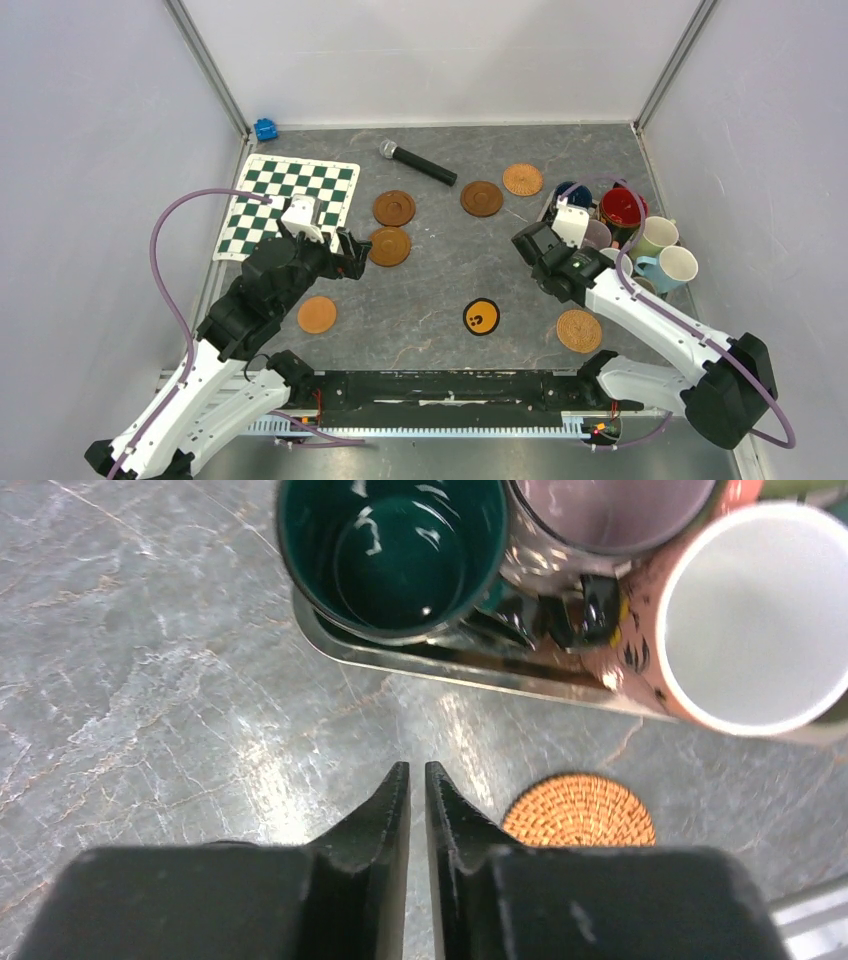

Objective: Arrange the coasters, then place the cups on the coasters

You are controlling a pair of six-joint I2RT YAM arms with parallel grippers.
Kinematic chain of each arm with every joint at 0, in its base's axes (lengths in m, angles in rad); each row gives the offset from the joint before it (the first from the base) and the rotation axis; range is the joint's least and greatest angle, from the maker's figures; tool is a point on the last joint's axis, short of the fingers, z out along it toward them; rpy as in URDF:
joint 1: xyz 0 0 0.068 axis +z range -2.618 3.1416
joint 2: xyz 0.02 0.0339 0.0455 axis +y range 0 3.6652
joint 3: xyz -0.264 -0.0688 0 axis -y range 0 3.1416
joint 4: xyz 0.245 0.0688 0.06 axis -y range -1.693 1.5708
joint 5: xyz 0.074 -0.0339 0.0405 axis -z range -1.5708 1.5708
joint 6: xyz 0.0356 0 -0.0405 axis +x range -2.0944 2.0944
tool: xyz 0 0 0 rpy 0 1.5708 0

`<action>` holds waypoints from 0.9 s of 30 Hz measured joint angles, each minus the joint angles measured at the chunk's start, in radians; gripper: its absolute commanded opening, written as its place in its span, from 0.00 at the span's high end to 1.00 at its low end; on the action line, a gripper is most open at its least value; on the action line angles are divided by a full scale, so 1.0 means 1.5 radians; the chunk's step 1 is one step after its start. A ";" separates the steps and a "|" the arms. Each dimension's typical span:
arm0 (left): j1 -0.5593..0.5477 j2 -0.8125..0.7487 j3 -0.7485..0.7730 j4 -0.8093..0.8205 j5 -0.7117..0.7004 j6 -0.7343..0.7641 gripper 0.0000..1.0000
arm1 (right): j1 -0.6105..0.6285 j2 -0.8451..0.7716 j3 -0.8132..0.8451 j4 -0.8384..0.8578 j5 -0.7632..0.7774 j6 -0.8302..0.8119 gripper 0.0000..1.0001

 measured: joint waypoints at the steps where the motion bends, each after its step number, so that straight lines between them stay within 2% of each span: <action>1: 0.000 -0.001 0.000 0.000 0.000 0.000 0.00 | 0.000 -0.003 -0.005 -0.016 0.000 0.022 0.99; 14: 0.000 -0.006 -0.001 0.000 0.001 0.000 0.00 | -0.002 -0.019 -0.107 -0.124 -0.028 0.231 1.00; 27: 0.000 -0.002 -0.003 0.000 0.001 0.000 0.00 | -0.031 0.026 -0.152 -0.126 -0.030 0.297 1.00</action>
